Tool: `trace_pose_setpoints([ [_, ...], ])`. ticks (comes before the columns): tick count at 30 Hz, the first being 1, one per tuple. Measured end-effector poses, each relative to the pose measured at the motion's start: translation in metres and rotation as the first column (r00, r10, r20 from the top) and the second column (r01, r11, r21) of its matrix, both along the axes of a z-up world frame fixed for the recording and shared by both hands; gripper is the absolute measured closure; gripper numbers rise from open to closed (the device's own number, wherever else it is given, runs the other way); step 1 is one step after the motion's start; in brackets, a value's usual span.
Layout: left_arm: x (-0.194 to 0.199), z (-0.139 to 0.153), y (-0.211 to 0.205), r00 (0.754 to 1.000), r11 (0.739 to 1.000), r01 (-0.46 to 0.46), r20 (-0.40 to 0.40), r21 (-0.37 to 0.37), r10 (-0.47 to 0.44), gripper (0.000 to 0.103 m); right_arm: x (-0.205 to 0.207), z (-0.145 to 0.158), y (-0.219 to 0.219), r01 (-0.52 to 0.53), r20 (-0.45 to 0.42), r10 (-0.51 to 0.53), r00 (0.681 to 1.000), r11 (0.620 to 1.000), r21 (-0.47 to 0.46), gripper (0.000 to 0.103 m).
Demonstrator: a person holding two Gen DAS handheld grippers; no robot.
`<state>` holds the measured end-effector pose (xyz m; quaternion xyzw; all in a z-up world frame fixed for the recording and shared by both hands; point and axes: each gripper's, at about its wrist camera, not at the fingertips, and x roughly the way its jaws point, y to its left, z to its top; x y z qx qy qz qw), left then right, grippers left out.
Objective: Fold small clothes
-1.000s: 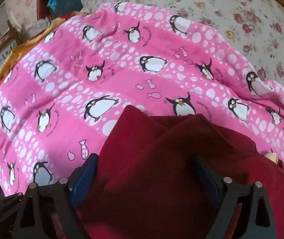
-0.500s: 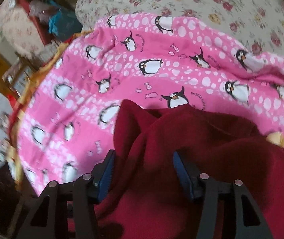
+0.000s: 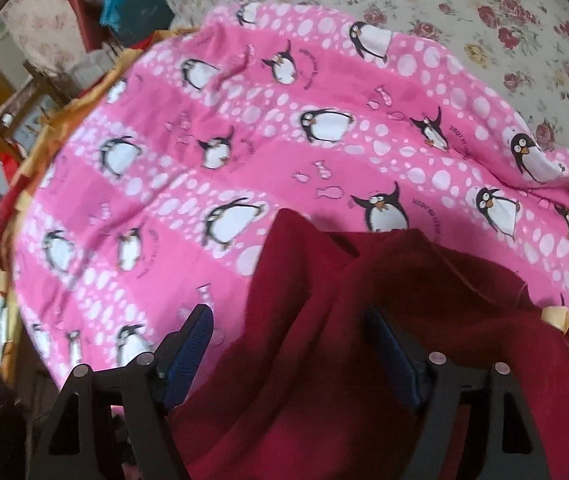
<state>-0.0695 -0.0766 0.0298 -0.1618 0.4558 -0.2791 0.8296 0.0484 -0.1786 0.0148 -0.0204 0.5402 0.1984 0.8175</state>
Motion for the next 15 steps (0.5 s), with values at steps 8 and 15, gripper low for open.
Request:
trace_pose_setpoints([
  [8,0.004,-0.003,-0.001,1.0,1.0,-0.01,-0.012,0.013,0.011,0.059,-0.002,-0.004,-0.015,-0.007,0.038,0.007,0.999,1.0,-0.006,0.049],
  [15,0.009,-0.011,-0.007,0.999,0.999,-0.018,-0.037,0.049,0.019,0.056,-0.008,0.0,-0.031,0.005,0.018,-0.007,1.0,0.997,0.073,0.056],
])
